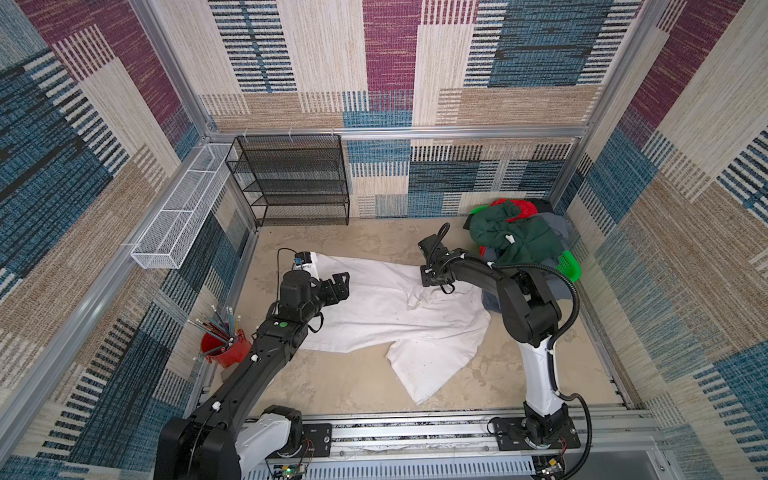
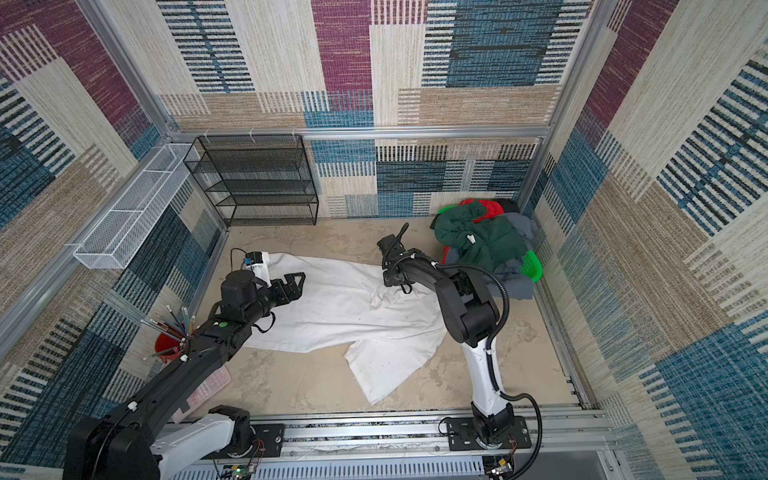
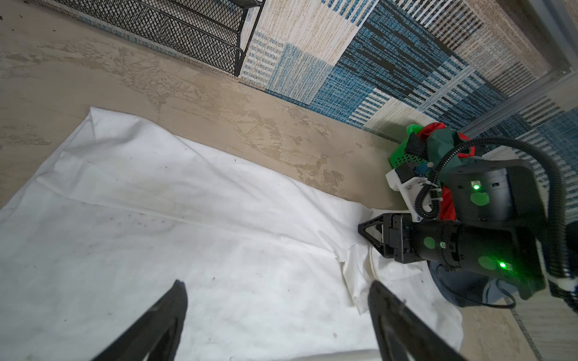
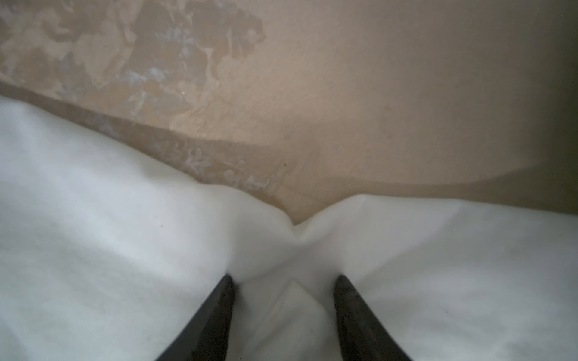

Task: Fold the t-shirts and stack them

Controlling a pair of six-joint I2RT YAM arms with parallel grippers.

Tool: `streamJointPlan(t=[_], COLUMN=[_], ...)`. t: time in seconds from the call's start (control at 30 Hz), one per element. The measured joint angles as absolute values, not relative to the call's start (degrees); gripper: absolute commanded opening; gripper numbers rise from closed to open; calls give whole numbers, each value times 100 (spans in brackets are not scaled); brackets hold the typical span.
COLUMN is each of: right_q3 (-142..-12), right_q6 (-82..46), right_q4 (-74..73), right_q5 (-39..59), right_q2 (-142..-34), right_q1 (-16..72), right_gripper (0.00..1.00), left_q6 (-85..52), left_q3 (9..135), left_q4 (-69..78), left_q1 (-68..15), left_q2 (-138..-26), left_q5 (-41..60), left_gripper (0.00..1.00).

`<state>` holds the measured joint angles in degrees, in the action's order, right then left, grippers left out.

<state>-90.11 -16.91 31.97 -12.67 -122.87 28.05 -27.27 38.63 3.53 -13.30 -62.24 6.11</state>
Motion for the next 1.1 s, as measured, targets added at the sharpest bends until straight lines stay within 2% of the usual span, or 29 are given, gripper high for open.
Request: streamJointPlan(t=[0.37, 0.43, 0.6, 0.67, 0.93, 1.1], right_q3=[-8648, -8567, -8392, -8281, -7371, -6525], right_q6=[-1769, -1782, -1824, -1870, -2163, -2436], right_q4=[3138, 3122, 3087, 3063, 2676, 2274], right_q5=[-1306, -1304, -1302, -1284, -1149, -947], right_q2=[-11876, -11830, -11745, -11651, -10696, -10197], right_q1=[2805, 2805, 2805, 2805, 2805, 2805], right_gripper=[37, 33, 13, 9, 6, 10], left_q6=[-2727, -2727, -2727, -2727, -2727, -2727], left_q3=[3881, 3885, 3885, 3887, 3916, 3916], left_q4=[353, 353, 353, 342, 314, 311], left_q1=[-1330, -1330, -1330, -1341, -1343, -1343], left_q2=[-6267, -6281, -6318, -6320, -6320, -6320], left_q5=[484, 478, 464, 462, 462, 460], left_gripper=[91, 91, 91, 91, 91, 91])
